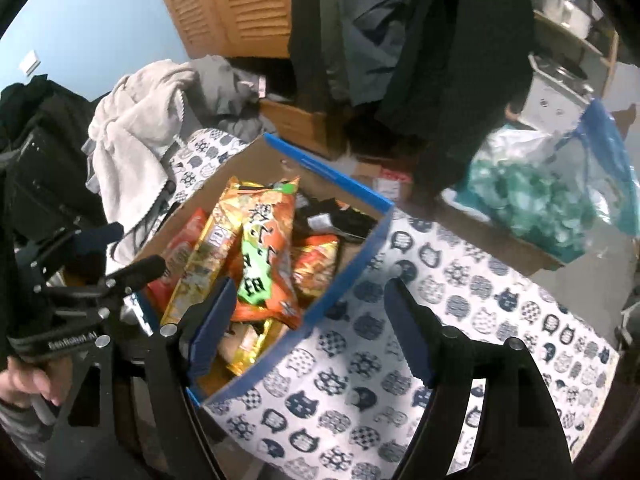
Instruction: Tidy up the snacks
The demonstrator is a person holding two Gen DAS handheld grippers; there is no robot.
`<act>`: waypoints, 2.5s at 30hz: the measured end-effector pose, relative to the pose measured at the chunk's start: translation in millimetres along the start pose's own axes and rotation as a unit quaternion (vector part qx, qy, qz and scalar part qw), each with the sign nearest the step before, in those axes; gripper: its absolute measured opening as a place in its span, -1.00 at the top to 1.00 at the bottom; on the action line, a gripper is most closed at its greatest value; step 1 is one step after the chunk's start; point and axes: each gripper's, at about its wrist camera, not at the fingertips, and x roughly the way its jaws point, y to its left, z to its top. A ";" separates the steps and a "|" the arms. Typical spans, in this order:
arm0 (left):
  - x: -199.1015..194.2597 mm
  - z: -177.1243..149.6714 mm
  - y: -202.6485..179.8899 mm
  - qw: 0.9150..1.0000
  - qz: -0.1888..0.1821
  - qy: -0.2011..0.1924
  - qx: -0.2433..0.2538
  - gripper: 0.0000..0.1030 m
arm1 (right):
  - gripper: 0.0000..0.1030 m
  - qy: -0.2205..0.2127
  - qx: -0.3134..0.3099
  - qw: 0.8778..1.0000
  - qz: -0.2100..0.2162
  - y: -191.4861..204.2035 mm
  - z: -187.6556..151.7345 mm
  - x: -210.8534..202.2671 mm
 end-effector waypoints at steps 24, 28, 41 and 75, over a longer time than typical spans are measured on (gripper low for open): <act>-41.4 -0.3 -65.2 0.996 0.007 -0.051 0.067 -0.72 | -0.49 -0.043 0.002 0.999 -0.016 -35.9 -38.5 -48.7; -40.6 -0.2 -73.9 0.995 0.014 -0.054 0.078 -0.73 | -0.49 -0.044 0.005 0.999 -0.017 -40.6 -39.6 -48.8; -33.2 3.5 -89.8 0.996 0.004 -0.046 0.082 -0.73 | -0.49 -0.046 0.029 0.998 -0.018 -65.1 -45.0 -52.0; -31.5 -0.9 -97.5 0.995 0.017 -0.039 0.090 -0.73 | -0.50 -0.047 0.024 0.998 -0.017 -64.4 -45.6 -53.3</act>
